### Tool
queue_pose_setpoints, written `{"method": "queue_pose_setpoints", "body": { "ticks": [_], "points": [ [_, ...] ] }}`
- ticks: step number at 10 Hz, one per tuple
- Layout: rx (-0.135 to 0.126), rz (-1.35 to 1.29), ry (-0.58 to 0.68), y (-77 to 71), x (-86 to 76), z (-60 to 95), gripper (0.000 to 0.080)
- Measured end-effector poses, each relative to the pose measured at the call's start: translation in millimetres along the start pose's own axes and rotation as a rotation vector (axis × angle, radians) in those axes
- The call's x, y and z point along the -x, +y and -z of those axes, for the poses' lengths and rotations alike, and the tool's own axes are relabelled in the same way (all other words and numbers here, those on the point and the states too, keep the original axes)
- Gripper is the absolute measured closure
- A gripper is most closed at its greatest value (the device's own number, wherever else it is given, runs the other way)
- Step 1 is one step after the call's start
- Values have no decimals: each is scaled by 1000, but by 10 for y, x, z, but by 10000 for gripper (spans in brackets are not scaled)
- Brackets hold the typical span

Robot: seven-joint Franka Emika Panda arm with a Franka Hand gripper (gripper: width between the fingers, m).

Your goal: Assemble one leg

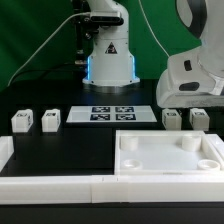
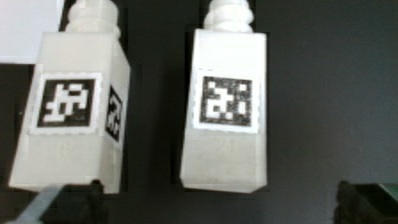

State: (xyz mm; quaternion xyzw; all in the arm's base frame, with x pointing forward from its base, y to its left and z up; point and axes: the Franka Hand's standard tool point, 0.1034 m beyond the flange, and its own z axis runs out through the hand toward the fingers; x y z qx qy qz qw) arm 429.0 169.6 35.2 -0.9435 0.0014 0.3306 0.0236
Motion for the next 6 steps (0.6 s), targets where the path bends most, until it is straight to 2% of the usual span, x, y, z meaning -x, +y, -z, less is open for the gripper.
{"method": "queue_pose_setpoints", "body": {
  "ticks": [3, 6],
  "points": [
    [-1, 105, -4, -92, 11, -51, 150],
    [3, 104, -50, -78, 32, -93, 150]
  ]
}}
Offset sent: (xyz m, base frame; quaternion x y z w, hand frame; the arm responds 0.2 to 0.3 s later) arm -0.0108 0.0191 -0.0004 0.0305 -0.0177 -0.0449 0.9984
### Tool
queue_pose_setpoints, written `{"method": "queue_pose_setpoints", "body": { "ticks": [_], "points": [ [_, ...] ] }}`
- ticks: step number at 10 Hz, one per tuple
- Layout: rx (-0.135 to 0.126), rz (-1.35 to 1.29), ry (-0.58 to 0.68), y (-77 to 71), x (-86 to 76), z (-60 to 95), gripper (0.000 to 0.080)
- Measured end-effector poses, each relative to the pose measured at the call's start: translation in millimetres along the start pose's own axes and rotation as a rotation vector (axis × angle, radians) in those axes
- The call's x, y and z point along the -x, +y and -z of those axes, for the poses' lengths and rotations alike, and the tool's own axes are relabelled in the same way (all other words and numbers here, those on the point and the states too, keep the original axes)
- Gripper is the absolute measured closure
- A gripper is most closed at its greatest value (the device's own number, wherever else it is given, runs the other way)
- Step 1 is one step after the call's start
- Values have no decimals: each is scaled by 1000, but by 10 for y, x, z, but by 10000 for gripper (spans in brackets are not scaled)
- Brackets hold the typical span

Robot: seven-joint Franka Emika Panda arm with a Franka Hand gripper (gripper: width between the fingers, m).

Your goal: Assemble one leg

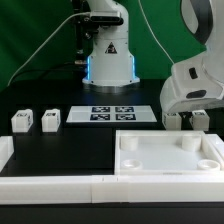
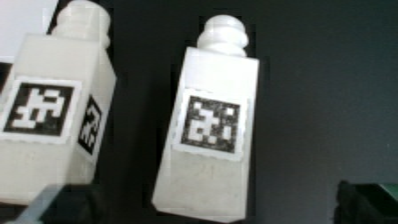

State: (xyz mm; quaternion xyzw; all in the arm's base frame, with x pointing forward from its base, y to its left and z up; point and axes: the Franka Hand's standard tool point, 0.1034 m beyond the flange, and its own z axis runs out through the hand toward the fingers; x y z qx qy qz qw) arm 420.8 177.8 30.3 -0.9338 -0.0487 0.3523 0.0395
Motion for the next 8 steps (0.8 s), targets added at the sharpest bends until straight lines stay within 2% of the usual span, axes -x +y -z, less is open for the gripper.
{"method": "queue_pose_setpoints", "body": {
  "ticks": [1, 2, 3, 5, 8],
  "points": [
    [6, -14, -93, 20, 109, -45, 150],
    [11, -37, -223, 34, 151, -81, 150],
    [14, -56, -278, -2, 73, -98, 150],
    [22, -64, -273, -58, 78, -112, 150],
    [33, -92, -269, -94, 51, -221, 150]
  ]
}}
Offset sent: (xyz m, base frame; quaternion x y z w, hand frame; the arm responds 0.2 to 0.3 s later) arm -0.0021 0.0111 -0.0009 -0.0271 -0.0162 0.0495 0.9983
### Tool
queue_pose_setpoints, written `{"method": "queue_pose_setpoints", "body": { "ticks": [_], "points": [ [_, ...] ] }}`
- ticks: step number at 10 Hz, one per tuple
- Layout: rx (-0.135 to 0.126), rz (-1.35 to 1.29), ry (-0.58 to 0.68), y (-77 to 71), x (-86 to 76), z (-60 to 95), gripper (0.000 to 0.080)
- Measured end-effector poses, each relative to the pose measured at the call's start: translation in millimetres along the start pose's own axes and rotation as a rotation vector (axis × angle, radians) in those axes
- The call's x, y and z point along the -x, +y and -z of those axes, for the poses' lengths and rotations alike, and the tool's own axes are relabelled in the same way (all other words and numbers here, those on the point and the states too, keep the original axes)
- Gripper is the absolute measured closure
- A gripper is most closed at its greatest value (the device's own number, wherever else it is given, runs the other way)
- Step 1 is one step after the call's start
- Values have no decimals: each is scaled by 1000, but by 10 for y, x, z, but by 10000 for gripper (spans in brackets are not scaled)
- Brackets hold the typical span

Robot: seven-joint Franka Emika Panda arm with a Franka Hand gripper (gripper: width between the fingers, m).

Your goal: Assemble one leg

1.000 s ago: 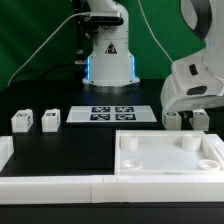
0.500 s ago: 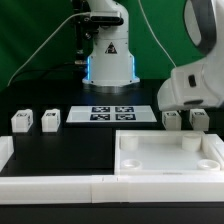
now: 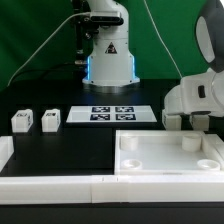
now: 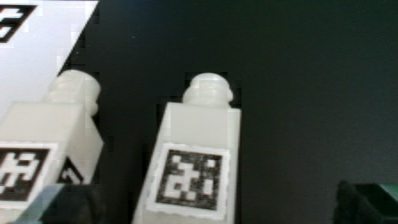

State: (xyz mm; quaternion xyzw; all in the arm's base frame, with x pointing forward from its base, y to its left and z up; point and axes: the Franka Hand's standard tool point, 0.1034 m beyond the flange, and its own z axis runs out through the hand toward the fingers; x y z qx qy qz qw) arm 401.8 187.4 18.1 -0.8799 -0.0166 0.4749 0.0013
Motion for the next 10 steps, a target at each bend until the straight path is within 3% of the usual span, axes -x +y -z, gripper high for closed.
{"method": "queue_pose_setpoints", "body": {
  "ticks": [3, 9, 10],
  "points": [
    [-3, 1, 7, 22, -45, -101, 150],
    [-5, 2, 4, 31, -54, -124, 180],
    [-6, -4, 4, 37, -55, -121, 315]
  ]
}}
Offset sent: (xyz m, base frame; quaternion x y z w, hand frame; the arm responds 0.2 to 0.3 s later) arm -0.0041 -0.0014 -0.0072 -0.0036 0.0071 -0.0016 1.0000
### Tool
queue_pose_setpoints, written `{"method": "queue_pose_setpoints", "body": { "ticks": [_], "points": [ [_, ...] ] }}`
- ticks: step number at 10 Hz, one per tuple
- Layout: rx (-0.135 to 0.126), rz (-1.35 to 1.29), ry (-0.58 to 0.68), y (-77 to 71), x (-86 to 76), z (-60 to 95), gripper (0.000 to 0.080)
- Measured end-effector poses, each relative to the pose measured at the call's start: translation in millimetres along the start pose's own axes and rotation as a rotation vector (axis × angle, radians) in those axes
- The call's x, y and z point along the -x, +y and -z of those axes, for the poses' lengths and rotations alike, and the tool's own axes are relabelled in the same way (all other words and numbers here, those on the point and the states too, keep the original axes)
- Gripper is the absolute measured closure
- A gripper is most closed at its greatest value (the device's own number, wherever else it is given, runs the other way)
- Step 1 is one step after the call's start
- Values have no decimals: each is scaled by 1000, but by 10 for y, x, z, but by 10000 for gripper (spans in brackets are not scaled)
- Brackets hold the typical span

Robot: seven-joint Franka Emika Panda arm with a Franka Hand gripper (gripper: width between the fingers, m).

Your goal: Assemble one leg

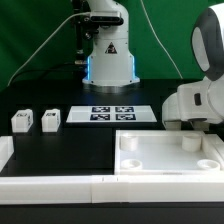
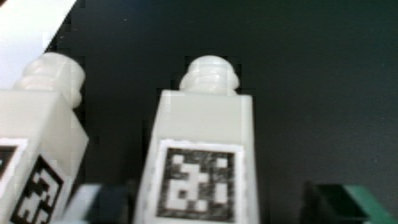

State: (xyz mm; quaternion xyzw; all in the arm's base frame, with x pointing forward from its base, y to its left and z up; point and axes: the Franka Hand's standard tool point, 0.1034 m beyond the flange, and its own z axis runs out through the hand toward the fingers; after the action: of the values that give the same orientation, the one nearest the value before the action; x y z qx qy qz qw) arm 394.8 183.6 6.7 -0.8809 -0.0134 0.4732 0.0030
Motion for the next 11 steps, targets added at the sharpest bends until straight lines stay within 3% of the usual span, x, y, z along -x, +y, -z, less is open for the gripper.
{"method": "queue_pose_setpoints", "body": {
  "ticks": [1, 2, 6, 9, 11],
  "points": [
    [-1, -8, 0, 8, -2, 4, 450],
    [-3, -12, 0, 18, -3, 8, 509],
    [-10, -11, 11, 53, 51, 111, 509],
    [-20, -19, 32, 146, 293, 390, 509],
    [-35, -13, 45, 288, 489, 599, 509]
  ]
}}
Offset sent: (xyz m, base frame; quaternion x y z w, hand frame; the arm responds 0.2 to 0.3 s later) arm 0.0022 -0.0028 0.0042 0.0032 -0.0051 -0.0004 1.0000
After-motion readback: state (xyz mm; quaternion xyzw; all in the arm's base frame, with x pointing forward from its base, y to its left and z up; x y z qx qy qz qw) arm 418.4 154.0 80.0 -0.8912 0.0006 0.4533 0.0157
